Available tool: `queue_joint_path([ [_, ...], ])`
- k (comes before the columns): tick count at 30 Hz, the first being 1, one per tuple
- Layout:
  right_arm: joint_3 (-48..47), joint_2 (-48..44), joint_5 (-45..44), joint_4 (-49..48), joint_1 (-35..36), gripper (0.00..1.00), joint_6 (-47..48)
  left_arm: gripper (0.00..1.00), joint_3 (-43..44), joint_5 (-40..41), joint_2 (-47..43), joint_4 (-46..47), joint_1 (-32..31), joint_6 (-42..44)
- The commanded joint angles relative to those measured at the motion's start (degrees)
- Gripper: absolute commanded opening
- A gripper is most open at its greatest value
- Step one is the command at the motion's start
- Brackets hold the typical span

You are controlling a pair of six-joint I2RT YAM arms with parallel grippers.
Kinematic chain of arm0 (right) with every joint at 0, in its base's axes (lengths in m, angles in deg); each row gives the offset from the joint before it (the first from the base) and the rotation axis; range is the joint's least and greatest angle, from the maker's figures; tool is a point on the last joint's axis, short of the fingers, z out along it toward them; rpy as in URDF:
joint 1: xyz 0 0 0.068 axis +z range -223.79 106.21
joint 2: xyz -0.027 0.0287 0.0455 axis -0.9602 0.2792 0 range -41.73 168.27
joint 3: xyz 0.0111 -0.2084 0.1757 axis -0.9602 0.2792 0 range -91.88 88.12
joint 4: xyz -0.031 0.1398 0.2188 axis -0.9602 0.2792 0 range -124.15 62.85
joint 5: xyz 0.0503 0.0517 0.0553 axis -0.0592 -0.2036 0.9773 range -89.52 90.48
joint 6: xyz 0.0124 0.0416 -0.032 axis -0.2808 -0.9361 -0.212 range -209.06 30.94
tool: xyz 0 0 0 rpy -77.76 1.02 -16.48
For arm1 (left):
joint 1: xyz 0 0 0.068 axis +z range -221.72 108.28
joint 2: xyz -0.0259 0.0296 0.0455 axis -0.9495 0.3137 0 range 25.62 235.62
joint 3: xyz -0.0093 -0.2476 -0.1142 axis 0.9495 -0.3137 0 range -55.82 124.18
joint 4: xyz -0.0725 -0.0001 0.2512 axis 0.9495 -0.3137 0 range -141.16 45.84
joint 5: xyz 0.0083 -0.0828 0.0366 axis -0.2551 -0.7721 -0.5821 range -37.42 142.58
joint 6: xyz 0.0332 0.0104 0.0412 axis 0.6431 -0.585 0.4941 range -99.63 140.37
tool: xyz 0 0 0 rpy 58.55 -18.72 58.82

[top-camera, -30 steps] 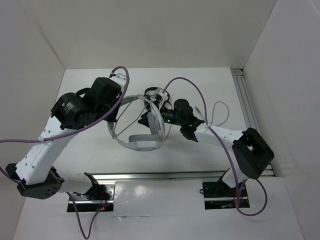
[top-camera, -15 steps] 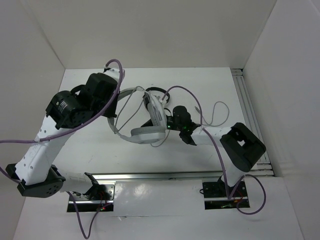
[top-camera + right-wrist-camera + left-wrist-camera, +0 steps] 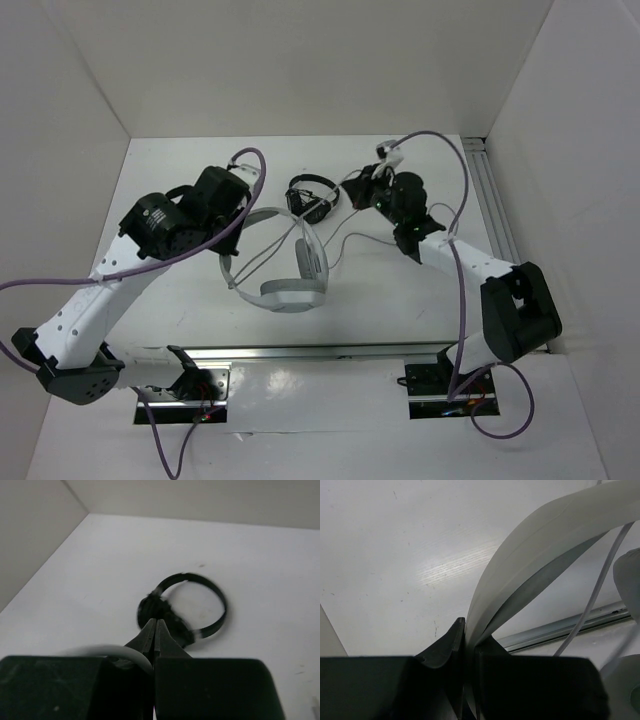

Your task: Wrap the headphones

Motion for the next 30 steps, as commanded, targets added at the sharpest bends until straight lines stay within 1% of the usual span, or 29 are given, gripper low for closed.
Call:
queue_joint_path([
  [1,-4.9,-1.2,-4.9,5.9,-5.6,0.0,-0.3,0.0,0.3,-2.4,-3.6,4.9,0.1,-1.6],
  [4,-5.9,-0.6,-5.4,6.5,-6.4,0.0,-0.3,0.0,0.3,-2.4,-3.6,4.2,0.1,-1.6],
  [7,-7.6,0.8,-3.0,7.2,-6.9,0.0,0.2,0.0,0.3,-5.2,-3.6,4.2,0.1,-1.6],
  [11,-8.9,2.1,-1.4,7.8,-6.4,0.0,0.8,0.0,0.3,-10.5,-4.2,6.5,0.1,-1.0],
  [13,-8.9,2.7,0.8,7.8,-6.4,0.0,0.8,0.0,0.3,-13.4,-4.2,8.4,0.1,-1.0],
  [15,-8.9,4.1,4.2,7.0,-5.1,0.0,0.8,0.0,1.3,-14.7,-6.1,10.8,0.1,-1.0],
  [16,-8.2,4.7,8.3,5.0,-4.5,0.0,0.8,0.0,1.3,-14.7,-6.8,12.6,0.1,-2.1],
  [18,-7.2,7.2,14.3,2.5,-2.3,0.0,0.8,0.0,2.0,-12.6,-8.6,19.2,0.1,-5.5],
  [19,-5.4,8.3,22.0,-3.2,-1.4,0.01,0.0,0.0,2.5,-11.3,-8.6,21.5,0.1,-6.7],
  [20,-4.4,9.4,24.6,-6.8,-0.5,0.03,-2.7,0.0,2.5,-11.3,-9.3,24.0,0.1,-7.9],
  [21,-3.9,12.2,26.7,-10.3,2.0,0.03,-4.2,0.0,2.5,-11.3,-9.3,28.3,0.1,-9.9],
  [22,-5.3,13.9,30.4,-13.9,3.2,0.03,-6.0,0.0,3.7,-9.9,-8.5,29.9,0.1,-10.7],
  [24,-7.9,17.1,31.9,-14.6,6.7,0.03,-7.6,0.0,6.1,-7.4,-6.6,30.6,0.1,-13.6],
  [25,-8.6,19.7,32.8,-18.9,7.7,0.03,-9.0,0.0,9.0,-4.9,-5.6,31.3,0.1,-14.2],
  [26,-9.3,20.8,34.4,-21.8,8.5,0.03,-12.6,0.0,10.4,-4.0,-4.6,32.0,0.1,-14.2],
  [28,-9.3,24.2,36.6,-28.4,10.5,0.09,-17.1,0.0,16.2,-1.8,-0.9,32.0,0.1,-14.2],
  [29,-9.3,25.4,39.2,-36.6,11.2,0.12,-22.9,0.0,18.7,0.7,0.5,31.4,0.1,-14.2],
  [30,-9.3,26.7,40.1,-41.4,12.5,0.14,-26.3,0.0,21.3,2.8,3.6,30.6,0.1,-14.2],
])
